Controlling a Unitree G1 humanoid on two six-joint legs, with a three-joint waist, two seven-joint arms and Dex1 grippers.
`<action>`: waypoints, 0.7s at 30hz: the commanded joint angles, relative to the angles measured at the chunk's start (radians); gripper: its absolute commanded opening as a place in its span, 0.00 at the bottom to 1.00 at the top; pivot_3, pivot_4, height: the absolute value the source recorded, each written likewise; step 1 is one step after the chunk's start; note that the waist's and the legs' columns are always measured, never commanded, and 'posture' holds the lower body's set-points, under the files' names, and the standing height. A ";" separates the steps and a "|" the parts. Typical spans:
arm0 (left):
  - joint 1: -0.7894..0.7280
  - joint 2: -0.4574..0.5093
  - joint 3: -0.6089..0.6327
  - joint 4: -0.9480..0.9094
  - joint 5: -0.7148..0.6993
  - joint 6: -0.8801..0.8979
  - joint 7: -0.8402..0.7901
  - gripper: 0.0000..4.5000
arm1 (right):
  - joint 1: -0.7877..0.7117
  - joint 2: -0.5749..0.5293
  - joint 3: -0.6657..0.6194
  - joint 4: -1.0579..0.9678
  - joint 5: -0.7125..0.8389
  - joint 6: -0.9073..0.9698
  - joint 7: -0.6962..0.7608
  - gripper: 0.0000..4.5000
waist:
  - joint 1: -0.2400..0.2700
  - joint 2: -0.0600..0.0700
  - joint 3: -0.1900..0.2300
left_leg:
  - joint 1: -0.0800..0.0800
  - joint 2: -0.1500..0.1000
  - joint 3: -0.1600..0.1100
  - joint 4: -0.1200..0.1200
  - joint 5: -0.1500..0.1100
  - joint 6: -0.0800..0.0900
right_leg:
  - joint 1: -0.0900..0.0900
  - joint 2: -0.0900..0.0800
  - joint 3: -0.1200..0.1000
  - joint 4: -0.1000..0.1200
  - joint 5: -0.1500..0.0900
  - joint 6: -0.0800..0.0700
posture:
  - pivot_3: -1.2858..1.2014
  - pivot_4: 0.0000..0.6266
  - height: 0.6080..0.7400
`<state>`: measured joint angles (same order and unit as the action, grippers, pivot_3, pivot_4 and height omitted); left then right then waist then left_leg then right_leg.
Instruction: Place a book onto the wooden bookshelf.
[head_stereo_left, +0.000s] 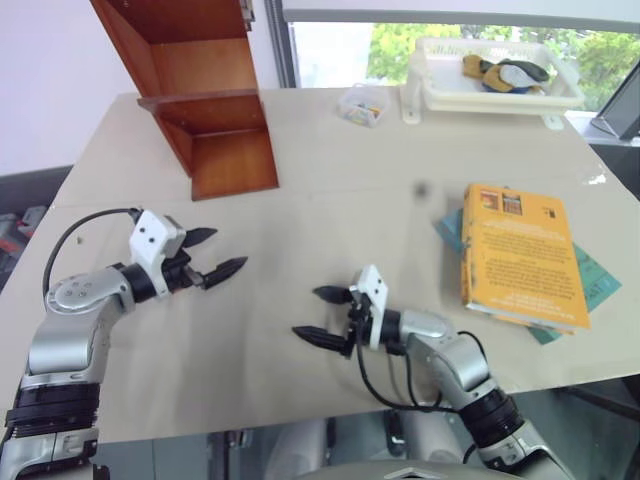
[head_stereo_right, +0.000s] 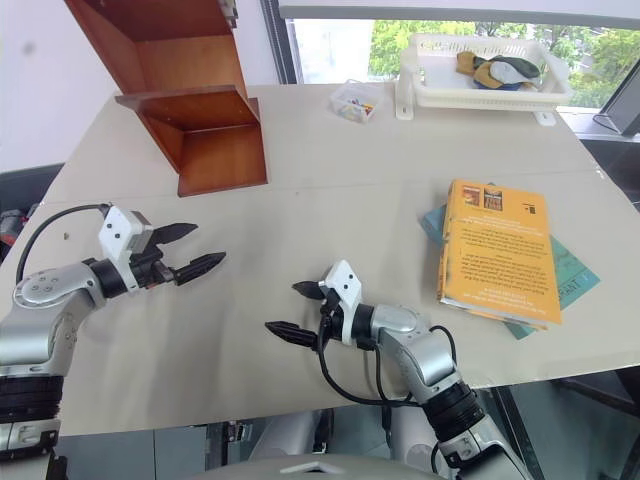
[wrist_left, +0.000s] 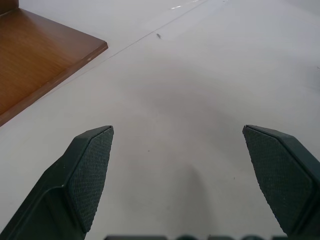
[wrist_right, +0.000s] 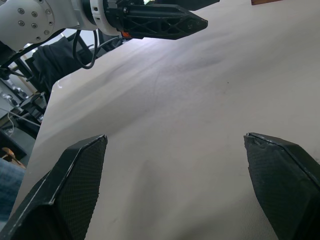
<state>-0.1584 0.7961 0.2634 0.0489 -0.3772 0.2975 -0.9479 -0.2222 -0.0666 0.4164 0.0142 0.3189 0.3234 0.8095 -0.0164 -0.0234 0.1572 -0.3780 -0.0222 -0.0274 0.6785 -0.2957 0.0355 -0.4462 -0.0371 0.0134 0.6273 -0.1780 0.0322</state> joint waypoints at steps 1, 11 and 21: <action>-0.002 0.012 0.025 -0.037 -0.011 -0.011 0.002 0.99 | 0.011 0.004 0.009 0.000 -0.003 0.005 0.003 1.00 | 0.000 0.000 0.000 | 0.000 0.000 0.000 0.000 0.000 0.000 | 0.000 0.000 0.000 0.000 0.000 0.000 | 0.52 0.24 1.00; -0.014 0.005 0.014 -0.028 -0.007 -0.018 0.005 0.99 | -0.077 0.109 -0.060 -0.136 0.095 0.125 -0.101 1.00 | -0.001 0.000 0.000 | 0.000 0.001 0.000 0.000 0.000 -0.001 | 0.000 0.000 0.000 0.000 0.000 -0.001 | 0.52 0.24 1.00; -0.041 -0.004 -0.005 -0.010 -0.009 -0.025 -0.021 0.99 | -0.340 0.080 -0.304 -0.410 0.265 0.356 -0.270 1.00 | 0.003 0.001 0.001 | -0.003 0.000 -0.003 0.000 0.001 -0.002 | -0.002 0.000 -0.003 -0.001 0.002 -0.002 | 0.52 0.24 1.00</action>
<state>-0.1862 0.7928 0.2537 0.0508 -0.3764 0.2938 -0.9637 -0.5261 0.0293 0.1760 -0.3017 0.5280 0.6551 0.5530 -0.0131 -0.0226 0.1578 -0.3809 -0.0220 -0.0305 0.6786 -0.2944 0.0332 -0.4479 -0.0374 0.0099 0.6263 -0.1765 0.0298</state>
